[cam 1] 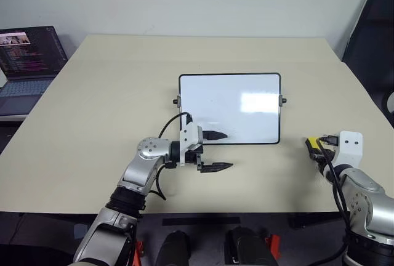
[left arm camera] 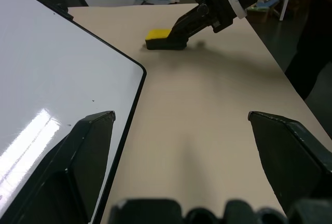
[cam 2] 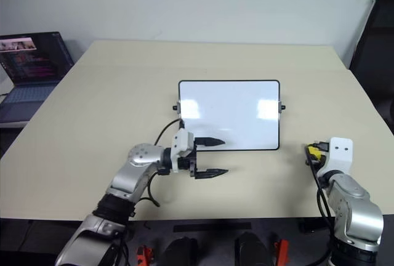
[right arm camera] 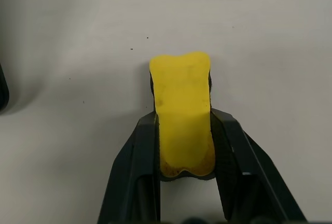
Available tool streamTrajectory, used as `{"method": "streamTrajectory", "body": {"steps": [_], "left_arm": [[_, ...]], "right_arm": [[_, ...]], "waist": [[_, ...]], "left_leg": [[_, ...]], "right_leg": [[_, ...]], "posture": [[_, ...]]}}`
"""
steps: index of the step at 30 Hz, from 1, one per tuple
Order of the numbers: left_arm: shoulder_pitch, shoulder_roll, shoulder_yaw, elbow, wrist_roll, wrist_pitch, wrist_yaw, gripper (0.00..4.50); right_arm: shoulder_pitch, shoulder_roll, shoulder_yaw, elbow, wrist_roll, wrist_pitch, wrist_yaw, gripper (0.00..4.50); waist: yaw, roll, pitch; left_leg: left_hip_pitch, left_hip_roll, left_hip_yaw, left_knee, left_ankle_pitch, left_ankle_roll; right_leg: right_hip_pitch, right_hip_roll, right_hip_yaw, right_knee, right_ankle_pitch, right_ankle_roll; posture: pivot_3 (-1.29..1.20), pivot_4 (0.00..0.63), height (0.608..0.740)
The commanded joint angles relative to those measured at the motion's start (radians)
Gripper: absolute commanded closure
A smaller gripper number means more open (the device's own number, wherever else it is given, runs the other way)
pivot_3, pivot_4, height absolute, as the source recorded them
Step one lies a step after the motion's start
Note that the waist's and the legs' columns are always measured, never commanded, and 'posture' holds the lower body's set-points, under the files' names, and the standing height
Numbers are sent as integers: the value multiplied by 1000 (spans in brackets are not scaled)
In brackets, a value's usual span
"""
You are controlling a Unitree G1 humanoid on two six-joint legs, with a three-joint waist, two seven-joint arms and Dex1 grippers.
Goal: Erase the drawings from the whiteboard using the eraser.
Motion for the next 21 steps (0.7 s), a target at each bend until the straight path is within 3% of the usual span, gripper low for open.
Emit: {"method": "streamTrajectory", "body": {"steps": [1, 7, 14, 21], "left_arm": [[2, 2, -3, -31, -5, -9, -8, 0], [4, 6, -3, -34, -5, -8, -13, 0], [28, 3, 7, -56, 2, 18, 34, 0], [134, -26, 57, -183, 30, 77, 263, 0]], "right_arm": [[-7, -15, -27, -4, 13, -4, -8, 2211], [-3, -30, -34, 4, 7, -15, -14, 151], [-21, 14, -66, -12, 8, -52, -73, 49], [-2, 33, -58, -106, 46, -175, -48, 49]], "waist": [[0, 0, 0], [0, 0, 0], [0, 0, 0], [-1, 0, 0]], "left_leg": [[0, 0, 0, 0, 0, 0], [0, 0, 0, 0, 0, 0], [0, 0, 0, 0, 0, 0], [0, 1, 0, 0, 0, 0]], "right_leg": [[0, 0, 0, 0, 0, 0], [0, 0, 0, 0, 0, 0], [0, 0, 0, 0, 0, 0], [0, 0, 0, 0, 0, 0]], "posture": [[0, 150, 740], [0, 150, 740], [0, 150, 740], [0, 150, 740]]}}
